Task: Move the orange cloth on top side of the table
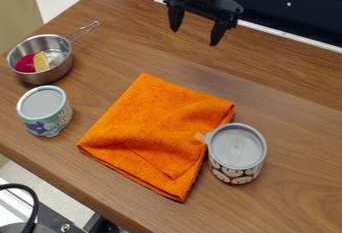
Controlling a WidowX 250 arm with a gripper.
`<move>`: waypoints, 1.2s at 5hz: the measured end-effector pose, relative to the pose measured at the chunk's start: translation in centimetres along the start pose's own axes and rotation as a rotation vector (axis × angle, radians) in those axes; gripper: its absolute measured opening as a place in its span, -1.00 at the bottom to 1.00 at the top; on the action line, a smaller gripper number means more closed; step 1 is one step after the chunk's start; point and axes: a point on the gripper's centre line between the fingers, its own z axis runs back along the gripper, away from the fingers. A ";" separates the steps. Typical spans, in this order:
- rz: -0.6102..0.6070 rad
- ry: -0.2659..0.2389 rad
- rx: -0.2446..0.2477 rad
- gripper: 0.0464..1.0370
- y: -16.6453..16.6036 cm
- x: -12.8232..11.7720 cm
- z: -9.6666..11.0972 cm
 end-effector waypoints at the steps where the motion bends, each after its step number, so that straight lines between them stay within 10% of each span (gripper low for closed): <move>1: -0.017 0.034 0.005 0.92 -0.1 -0.8 -1.0; 6: -0.426 0.086 -0.130 0.92 10.0 -9.8 -0.3</move>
